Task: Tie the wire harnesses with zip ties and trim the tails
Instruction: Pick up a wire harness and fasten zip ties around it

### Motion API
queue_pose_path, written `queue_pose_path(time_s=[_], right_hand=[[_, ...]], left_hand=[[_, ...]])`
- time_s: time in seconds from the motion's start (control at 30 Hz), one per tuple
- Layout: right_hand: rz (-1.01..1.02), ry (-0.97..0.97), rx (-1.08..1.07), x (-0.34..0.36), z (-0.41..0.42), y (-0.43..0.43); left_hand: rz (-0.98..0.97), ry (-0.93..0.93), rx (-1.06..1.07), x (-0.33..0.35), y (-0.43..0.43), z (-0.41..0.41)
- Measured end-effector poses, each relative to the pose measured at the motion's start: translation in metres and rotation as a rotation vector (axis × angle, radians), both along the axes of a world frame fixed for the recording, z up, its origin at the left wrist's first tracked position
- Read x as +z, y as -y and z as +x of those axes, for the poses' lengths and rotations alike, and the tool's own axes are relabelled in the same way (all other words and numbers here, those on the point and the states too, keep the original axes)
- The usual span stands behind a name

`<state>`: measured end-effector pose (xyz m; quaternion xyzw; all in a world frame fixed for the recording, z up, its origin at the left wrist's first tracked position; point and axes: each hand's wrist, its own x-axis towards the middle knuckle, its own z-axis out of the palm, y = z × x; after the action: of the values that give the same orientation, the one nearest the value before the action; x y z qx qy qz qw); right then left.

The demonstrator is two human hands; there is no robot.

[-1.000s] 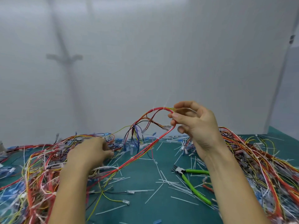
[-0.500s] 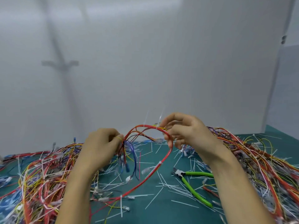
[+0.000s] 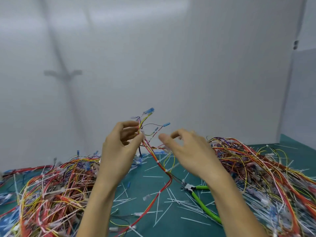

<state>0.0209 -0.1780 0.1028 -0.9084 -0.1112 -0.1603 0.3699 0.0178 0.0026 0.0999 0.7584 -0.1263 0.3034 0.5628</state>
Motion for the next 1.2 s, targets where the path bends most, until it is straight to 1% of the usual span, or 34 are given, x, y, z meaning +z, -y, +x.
queue_pose_path(time_s=[0.07, 0.13, 0.27, 0.33, 0.4, 0.5, 0.67, 0.73, 0.8, 0.83, 0.87, 0.97, 1.07, 1.1, 1.13, 1.17, 1.2], right_hand=[[0.222, 0.019, 0.163, -0.004, 0.001, -0.013], [0.426, -0.018, 0.297, -0.007, 0.002, -0.024], [0.767, -0.063, 0.404, -0.007, 0.001, -0.031], [0.864, -0.045, 0.438, -0.004, -0.001, -0.032], [0.926, -0.005, 0.432, -0.001, -0.003, -0.031], [0.958, 0.054, 0.368, 0.004, -0.003, -0.021], [0.926, 0.062, 0.374, 0.008, -0.004, -0.012], [0.825, 0.050, 0.345, 0.008, -0.005, -0.014], [0.675, 0.076, 0.322, 0.006, -0.005, -0.017], [0.638, 0.100, 0.322, 0.005, -0.005, -0.018], [0.641, 0.120, 0.326, 0.005, -0.006, -0.018], [0.759, 0.148, 0.338, 0.005, -0.009, -0.020], [0.839, 0.182, 0.253, 0.005, -0.008, -0.022], [0.868, 0.186, 0.225, 0.006, -0.007, -0.021], [0.904, 0.190, 0.206, 0.007, -0.006, -0.020], [0.946, 0.196, 0.196, 0.008, -0.005, -0.017], [0.986, 0.204, 0.197, 0.009, -0.005, -0.014]], left_hand=[[0.013, 0.033, -0.044, 0.001, 0.004, -0.001], [0.013, 0.058, -0.115, 0.003, 0.003, -0.004], [-0.032, 0.085, -0.319, 0.007, 0.000, -0.009], [-0.001, 0.126, -0.324, 0.010, 0.006, -0.012], [0.044, 0.173, -0.266, 0.012, 0.012, -0.013], [0.066, 0.198, -0.151, 0.013, 0.014, -0.013], [-0.032, 0.193, -0.195, 0.012, 0.014, -0.012], [-0.036, 0.233, -0.199, 0.011, 0.018, -0.012], [0.008, 0.280, -0.214, 0.008, 0.024, -0.011], [0.044, 0.310, -0.221, 0.007, 0.026, -0.011], [0.081, 0.337, -0.223, 0.006, 0.028, -0.011], [0.129, 0.392, -0.196, 0.006, 0.032, -0.011], [0.245, 0.498, 0.026, 0.007, 0.030, -0.014], [0.284, 0.493, 0.090, 0.008, 0.024, -0.013], [0.312, 0.431, 0.121, 0.008, 0.015, -0.012], [0.336, 0.311, 0.120, 0.008, 0.002, -0.012], [0.377, 0.144, 0.108, 0.008, -0.012, -0.010]])
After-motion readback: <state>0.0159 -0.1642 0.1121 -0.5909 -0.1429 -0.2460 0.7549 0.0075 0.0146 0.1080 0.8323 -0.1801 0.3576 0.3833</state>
